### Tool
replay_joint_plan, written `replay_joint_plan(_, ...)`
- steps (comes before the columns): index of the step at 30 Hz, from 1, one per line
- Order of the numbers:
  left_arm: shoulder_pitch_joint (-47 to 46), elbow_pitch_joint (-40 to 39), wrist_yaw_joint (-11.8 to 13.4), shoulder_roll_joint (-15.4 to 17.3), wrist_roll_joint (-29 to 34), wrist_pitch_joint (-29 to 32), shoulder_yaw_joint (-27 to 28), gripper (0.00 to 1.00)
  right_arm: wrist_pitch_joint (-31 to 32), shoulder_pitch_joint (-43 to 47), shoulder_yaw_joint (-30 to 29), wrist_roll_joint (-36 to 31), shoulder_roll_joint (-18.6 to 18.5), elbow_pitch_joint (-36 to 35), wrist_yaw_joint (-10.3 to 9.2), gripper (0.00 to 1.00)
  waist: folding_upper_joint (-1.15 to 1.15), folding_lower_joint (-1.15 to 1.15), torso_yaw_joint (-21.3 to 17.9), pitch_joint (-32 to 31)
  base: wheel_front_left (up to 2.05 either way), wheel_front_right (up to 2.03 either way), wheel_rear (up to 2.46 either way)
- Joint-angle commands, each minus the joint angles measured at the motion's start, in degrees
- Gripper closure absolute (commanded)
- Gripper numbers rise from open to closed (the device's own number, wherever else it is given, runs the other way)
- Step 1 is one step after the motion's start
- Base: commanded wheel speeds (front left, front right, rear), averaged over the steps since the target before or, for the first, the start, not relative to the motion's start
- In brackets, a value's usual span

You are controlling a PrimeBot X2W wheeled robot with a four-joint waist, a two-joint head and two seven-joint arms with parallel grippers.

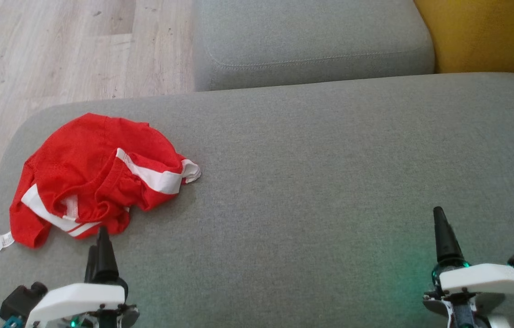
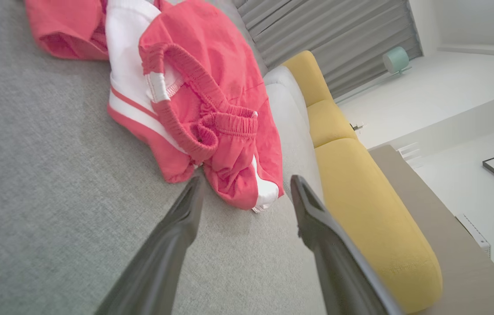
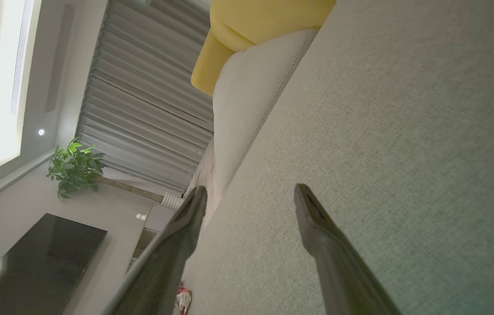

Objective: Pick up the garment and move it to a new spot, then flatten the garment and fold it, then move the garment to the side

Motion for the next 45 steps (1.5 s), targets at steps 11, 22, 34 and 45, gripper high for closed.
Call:
replay_joint_plan(11,-0.3,-3.3,1.7,0.3,8.5,-2.6,-1.3,0.00,-2.7,-1.5,3.0,-10.1,-0.3,-2.2,0.19,0.00,0.00,-0.01,-0.6,-0.5,0.00,0.00,0.00)
replay_joint_plan(22,0.5,-4.2,3.2,0.3,16.4,-4.5,-3.0,0.00,-4.5,-0.7,3.8,-18.4,-0.4,-3.1,0.21,0.00,0.00,-0.01,-1.4,-1.3,0.00,0.00,0.00)
replay_joint_plan(34,1.0,-4.8,4.8,0.3,24.3,-6.5,-4.5,0.00,-6.5,-0.1,4.9,-27.2,-0.4,-3.7,0.23,0.00,0.00,-0.01,-2.2,-1.9,0.00,0.00,0.00)
replay_joint_plan(45,1.1,-5.0,5.7,0.4,31.9,-8.2,-6.0,0.00,-8.2,0.2,6.0,-34.7,-0.5,-3.7,0.25,0.00,0.00,-0.01,-2.7,-2.0,0.00,0.00,0.00)
